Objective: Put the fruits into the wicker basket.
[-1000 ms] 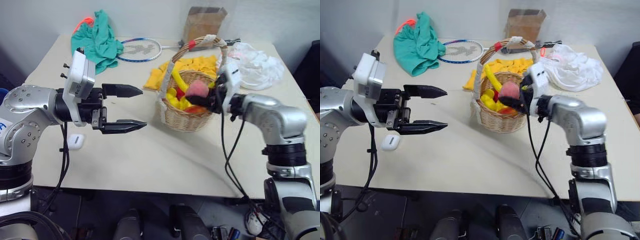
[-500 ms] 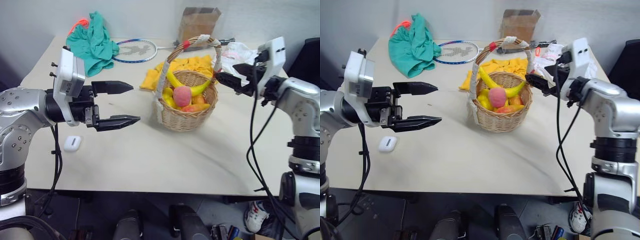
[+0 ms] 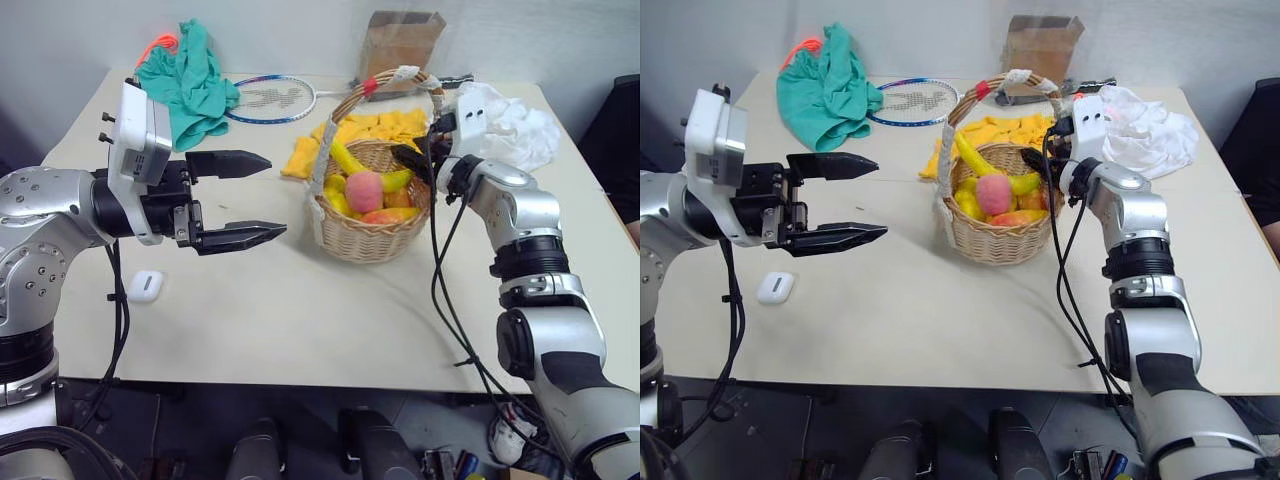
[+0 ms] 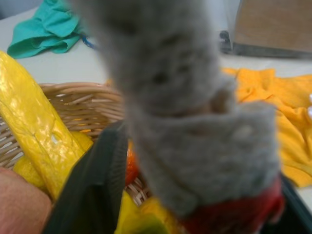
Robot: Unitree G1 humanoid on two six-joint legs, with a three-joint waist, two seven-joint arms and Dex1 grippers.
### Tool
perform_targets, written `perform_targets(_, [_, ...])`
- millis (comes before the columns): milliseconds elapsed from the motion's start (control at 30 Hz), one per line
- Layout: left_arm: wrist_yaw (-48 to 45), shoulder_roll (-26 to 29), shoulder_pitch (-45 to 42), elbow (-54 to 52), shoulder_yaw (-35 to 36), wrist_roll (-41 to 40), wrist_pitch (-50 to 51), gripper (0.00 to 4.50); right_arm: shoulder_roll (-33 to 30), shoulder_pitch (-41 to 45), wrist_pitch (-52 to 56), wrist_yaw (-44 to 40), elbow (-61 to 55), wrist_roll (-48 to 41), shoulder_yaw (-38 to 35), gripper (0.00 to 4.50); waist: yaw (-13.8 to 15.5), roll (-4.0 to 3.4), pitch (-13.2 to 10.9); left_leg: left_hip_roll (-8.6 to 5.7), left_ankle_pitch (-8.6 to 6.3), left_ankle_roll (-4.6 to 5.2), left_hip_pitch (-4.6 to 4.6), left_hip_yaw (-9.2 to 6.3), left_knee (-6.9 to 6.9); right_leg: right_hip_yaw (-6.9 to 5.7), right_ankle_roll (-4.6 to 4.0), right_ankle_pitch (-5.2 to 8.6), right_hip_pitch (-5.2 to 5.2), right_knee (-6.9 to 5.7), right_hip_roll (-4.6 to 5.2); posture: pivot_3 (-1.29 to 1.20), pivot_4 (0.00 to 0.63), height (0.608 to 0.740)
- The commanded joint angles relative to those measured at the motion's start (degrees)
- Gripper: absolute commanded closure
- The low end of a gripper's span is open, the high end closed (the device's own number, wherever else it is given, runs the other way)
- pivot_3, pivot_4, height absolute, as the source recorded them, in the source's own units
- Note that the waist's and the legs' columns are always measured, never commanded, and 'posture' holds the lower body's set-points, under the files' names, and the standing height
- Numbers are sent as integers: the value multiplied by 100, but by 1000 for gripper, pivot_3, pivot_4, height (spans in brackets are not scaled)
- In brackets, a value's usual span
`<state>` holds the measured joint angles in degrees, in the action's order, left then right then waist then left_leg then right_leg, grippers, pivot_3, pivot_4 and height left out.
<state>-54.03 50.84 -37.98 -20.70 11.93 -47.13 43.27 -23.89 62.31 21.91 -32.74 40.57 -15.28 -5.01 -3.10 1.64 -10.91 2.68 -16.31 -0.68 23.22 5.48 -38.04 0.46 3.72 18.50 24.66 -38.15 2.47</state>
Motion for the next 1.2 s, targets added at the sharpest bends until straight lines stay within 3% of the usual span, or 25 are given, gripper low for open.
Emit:
perform_targets(33, [17, 29, -51, -88, 121, -27, -96, 76, -97, -123, 15, -130, -586, -169, -230, 3371, -12, 0, 0, 0, 0, 0, -1, 0, 0, 1, 0, 0, 1, -3, -1, 0, 150, 740])
perform_targets(167, [-20, -19, -76, -38, 49, -10, -124, 76, -219, -373, 263, -144, -1195, -317, -403, 4380, -17, -1, 0, 3, 2, -4, -2, 1, 0, 2, -1, 0, 3, -10, -3, 0, 150, 740])
perform_targets(433, [-469, -319, -637, 629, -469, 271, -460, 76, -1503, -1698, 1511, -124, -3740, -1149, -1643, 4494, 199, -7, -4, -3, -1, 1, 5, -3, -2, -4, 0, 0, 0, 4, 3, 0, 150, 740])
perform_targets(633, [-812, -674, -964, 1122, -836, 549, -764, 76, -2627, -3190, 1890, -218, -4368, -1367, -3303, 4494, 303, -10, -3, -5, -4, 5, 3, 0, 0, -3, 1, 0, -7, 24, -2, 0, 150, 740])
perform_targets(800, [-1046, -888, -1133, 1382, -983, 725, -944, 76, -2535, -4107, 1592, -85, -4479, -1295, -3906, 4494, 198, -13, -1, -2, -2, 3, -16, 21, -3, 17, 2, -1, -7, 22, -13, 0, 150, 740])
perform_targets(1033, [-1220, -1070, -1245, 1566, -1090, 896, -1051, 76, -1976, -4974, 1267, 151, -4564, -1266, -3898, 4494, 107, -16, 1, 4, 4, -6, -49, 38, 7, 59, 2, 0, -12, 7, -36, 0, 150, 740])
perform_targets(1200, [-1315, -1177, -1257, 1644, -1100, 910, -1004, 76, -1885, -5695, 1524, 127, -5127, -1496, -4147, 2954, 148, -18, 2, 2, 3, -6, -64, 60, 9, 88, 7, -1, -14, 0, -37, 0, 150, 740])
